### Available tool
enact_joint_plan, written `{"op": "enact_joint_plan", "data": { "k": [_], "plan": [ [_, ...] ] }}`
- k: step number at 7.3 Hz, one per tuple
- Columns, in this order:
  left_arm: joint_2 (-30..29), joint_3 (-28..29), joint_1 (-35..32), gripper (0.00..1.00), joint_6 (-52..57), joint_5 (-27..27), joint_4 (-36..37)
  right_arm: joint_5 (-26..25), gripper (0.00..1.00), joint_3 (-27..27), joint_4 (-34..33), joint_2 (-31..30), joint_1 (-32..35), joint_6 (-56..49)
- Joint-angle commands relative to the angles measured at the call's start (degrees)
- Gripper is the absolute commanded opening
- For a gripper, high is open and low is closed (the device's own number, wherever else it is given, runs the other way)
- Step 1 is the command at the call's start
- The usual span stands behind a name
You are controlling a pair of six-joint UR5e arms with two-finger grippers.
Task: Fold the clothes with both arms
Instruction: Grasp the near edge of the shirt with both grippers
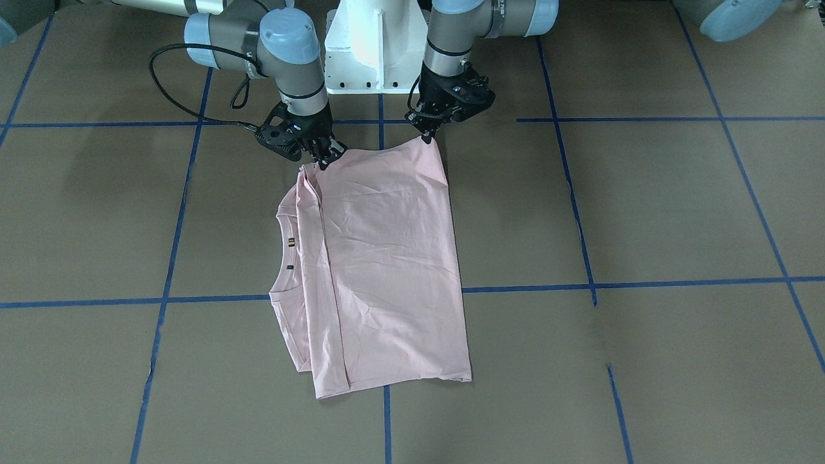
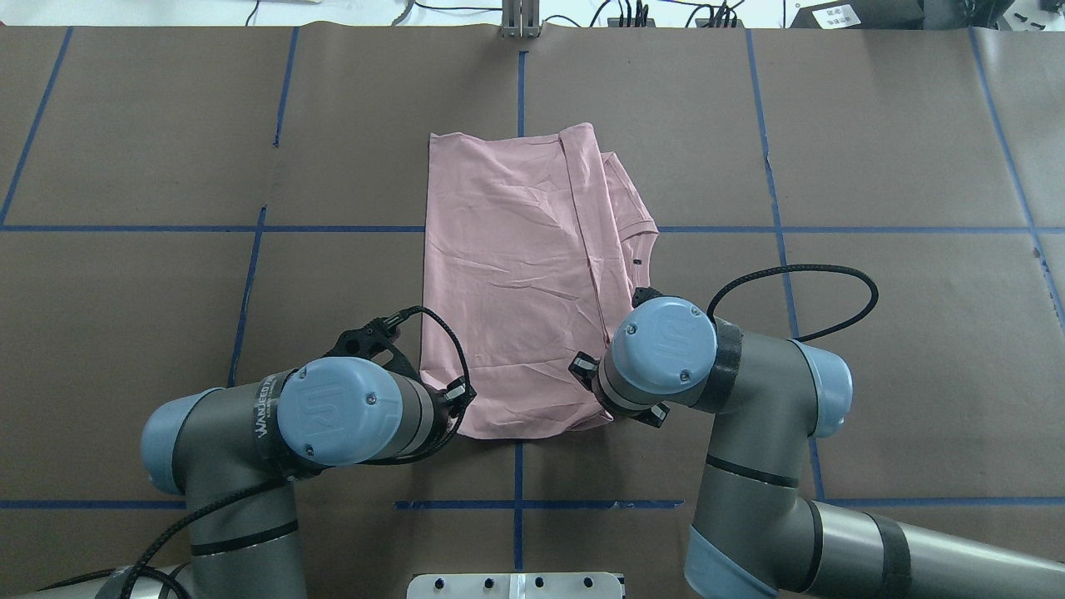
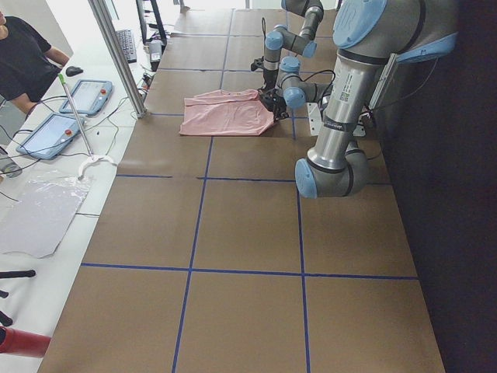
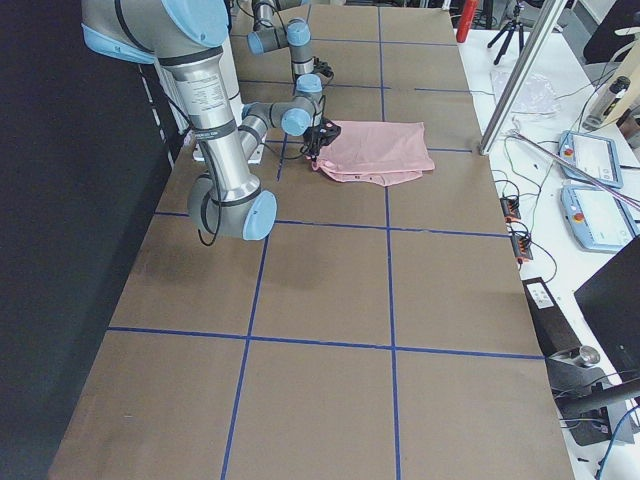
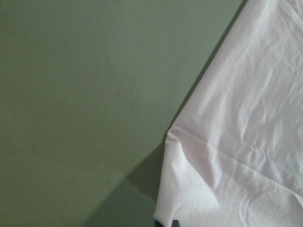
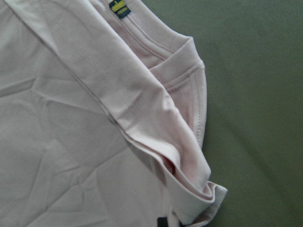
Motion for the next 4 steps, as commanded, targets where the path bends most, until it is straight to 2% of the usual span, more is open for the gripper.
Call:
{"op": "enact_joint_plan", "data": {
  "k": [1, 3, 4],
  "plan": [
    [0.4, -1.8, 0.3, 0.00, -0.1, 0.1, 0.2, 0.1, 0.00, 0.8, 0.1, 0.0, -0.1, 0.0],
    [1.9, -6.3, 3.9, 0.00, -0.7, 0.1, 0.8, 0.0, 0.00, 4.8, 0.0, -2.0, -1.7, 0.0],
    [2.0, -10.2, 5.9, 0.00, -1.1, 0.1, 5.4, 0.4, 0.00, 9.0, 0.0, -5.6, -2.6, 0.0]
  ]
}}
